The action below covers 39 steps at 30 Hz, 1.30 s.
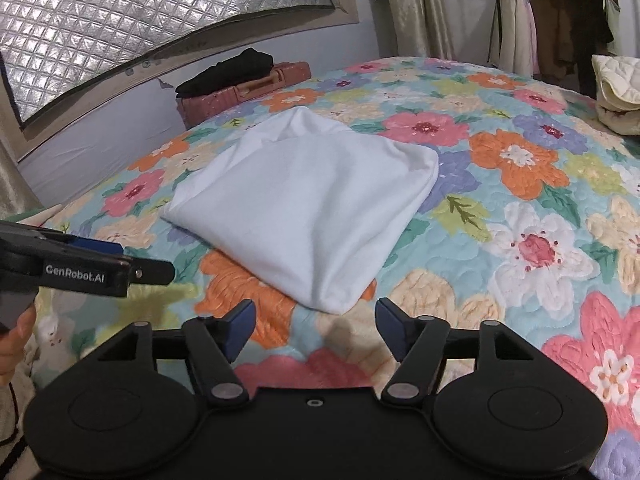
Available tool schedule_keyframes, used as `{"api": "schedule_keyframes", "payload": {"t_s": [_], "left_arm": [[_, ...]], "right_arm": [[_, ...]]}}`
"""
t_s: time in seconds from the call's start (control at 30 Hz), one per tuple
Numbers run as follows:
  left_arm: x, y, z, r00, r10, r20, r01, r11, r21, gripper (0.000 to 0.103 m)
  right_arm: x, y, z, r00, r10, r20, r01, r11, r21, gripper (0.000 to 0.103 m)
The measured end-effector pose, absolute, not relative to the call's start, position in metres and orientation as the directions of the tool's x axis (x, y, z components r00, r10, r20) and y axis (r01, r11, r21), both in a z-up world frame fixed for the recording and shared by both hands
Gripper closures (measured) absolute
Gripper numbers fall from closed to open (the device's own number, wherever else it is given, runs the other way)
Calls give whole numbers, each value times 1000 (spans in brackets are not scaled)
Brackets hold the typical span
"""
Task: Fold clothes
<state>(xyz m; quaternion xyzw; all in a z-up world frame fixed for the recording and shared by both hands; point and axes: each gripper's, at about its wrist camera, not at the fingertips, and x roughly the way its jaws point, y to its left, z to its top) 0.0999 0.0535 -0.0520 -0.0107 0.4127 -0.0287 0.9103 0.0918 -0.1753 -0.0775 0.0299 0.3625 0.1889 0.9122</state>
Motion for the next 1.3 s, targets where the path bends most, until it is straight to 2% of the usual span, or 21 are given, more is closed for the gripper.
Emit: {"api": "schedule_keyframes", "payload": {"t_s": [0.07,0.17,0.37,0.53,0.63,0.83,1.03,1.3], "left_arm": [[95,58,-50,679,-68,-731,27,997,-68,11],[90,61,-48,697,-60,-714,17,998,-68,0],[86,62,-47,680,-65,-730,33,998,-58,0],[84,59,-51,644,-110,-757,74,994,-82,0],[84,53,-51,643,-92,-760,86,995,-48,0],[81,47,-51,646,-69,-760,99,995,-6,0],[83,43,-54,639,-54,-767,103,995,16,0],[82,41,-54,652,-49,-756,115,993,35,0]], "right_arm": [[89,-174,-75,677,356,-644,-316,931,182,19],[85,-171,-71,685,353,-637,-306,933,188,17],[74,-169,-60,638,392,-663,-332,917,223,14],[59,-171,-52,680,353,-643,-334,930,157,12],[62,-170,-52,698,345,-628,-323,934,154,11],[65,-153,-64,741,258,-620,-348,937,-27,9],[66,-159,-60,745,293,-599,-346,938,29,9],[76,-175,-70,711,307,-632,-266,950,162,9]]}}
